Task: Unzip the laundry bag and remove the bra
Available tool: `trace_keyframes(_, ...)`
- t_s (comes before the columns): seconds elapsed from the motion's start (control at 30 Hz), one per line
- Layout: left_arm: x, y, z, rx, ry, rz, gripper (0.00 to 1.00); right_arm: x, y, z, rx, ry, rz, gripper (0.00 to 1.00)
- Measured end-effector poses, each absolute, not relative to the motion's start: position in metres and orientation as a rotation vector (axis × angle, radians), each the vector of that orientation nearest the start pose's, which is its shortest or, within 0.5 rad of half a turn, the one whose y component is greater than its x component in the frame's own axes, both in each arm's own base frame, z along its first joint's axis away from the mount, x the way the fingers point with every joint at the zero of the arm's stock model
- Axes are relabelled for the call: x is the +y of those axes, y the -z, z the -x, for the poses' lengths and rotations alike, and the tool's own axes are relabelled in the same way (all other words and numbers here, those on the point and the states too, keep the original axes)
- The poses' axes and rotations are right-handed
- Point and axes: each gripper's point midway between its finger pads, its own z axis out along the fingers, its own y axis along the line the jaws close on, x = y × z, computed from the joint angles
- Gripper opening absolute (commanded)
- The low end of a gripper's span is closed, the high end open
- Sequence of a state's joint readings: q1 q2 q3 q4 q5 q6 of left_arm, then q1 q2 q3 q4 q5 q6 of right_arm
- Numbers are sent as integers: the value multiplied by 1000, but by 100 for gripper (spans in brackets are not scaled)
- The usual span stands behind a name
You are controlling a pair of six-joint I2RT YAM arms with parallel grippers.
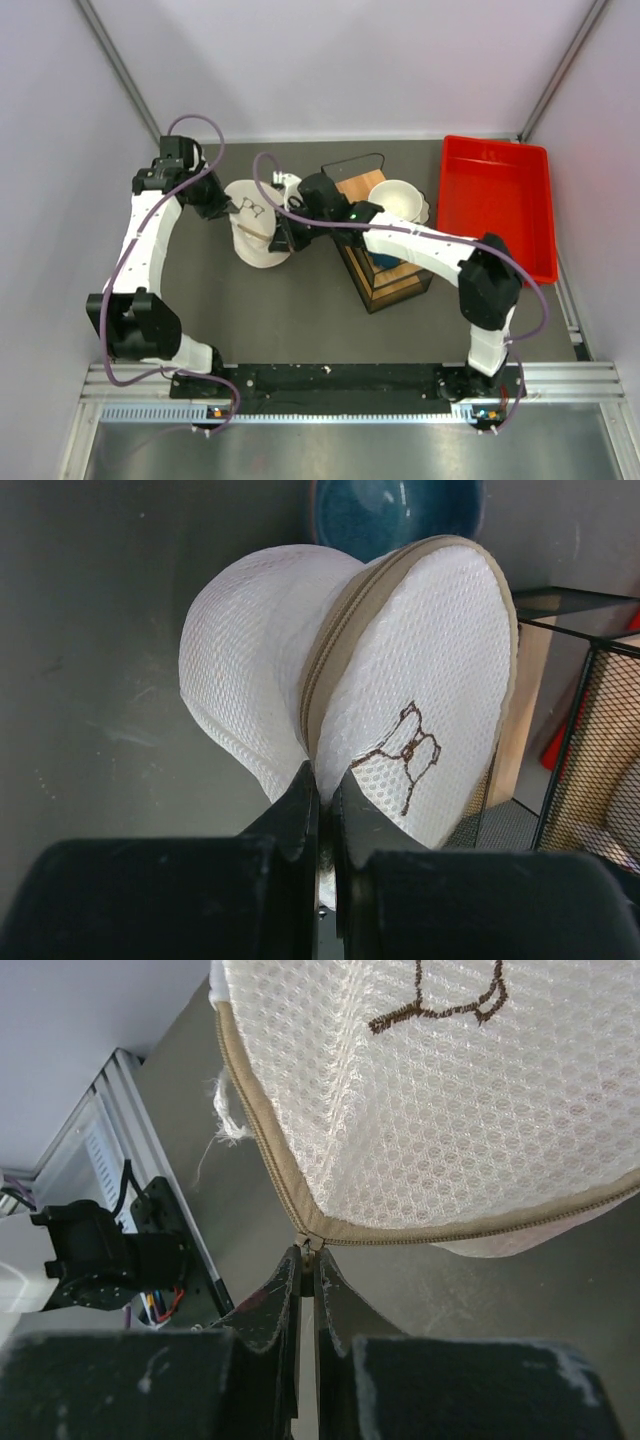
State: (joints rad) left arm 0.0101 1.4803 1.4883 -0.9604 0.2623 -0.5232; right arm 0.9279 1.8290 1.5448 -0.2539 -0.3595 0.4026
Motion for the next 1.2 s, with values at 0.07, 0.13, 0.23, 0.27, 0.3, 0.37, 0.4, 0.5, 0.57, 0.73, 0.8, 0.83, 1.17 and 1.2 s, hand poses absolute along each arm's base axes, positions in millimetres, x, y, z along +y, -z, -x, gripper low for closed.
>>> trace_keyframes(0.07,-56,-220,-349,2500,506,593,0,469,-195,-249,2163,-1129,838,0)
trace_keyframes(0.13,-53,-215,-349,2507,490,608,7,474,-188,-249,2173,-1130,842,0)
trace_keyframes(0.23,-49,-202,-353,2538,486,646,39,480,-179,-252,2196,-1129,833,0)
trace_keyframes(0.27,-49,-197,-355,2546,490,656,51,482,-178,-253,2203,-1134,827,0)
trace_keyframes(0.3,-49,-192,-359,2549,497,677,61,485,-177,-254,2206,-1144,822,0)
trace_keyframes(0.37,-48,-183,-363,2550,502,713,86,492,-176,-254,2209,-1164,811,0)
trace_keyframes(0.4,-48,-181,-363,2551,503,727,87,495,-176,-254,2210,-1174,806,0)
trace_keyframes(0.5,-47,-188,-364,2518,514,755,90,497,-175,-250,2225,-1192,789,0)
trace_keyframes(0.57,-45,-199,-361,2478,523,768,89,498,-176,-250,2229,-1200,779,0)
trace_keyframes(0.73,-42,-224,-330,2350,566,867,87,501,-180,-251,2227,-1221,749,0)
trace_keyframes(0.8,-46,-223,-315,2310,613,914,86,501,-180,-250,2230,-1224,744,0)
trace_keyframes(0.83,-49,-220,-307,2307,637,942,86,501,-180,-250,2231,-1226,741,0)
trace_keyframes(1.17,-77,-167,-289,2296,879,1172,45,503,-181,-250,2233,-1243,730,0)
trace_keyframes(1.2,-77,-168,-292,2284,886,1176,34,503,-181,-250,2231,-1244,730,0)
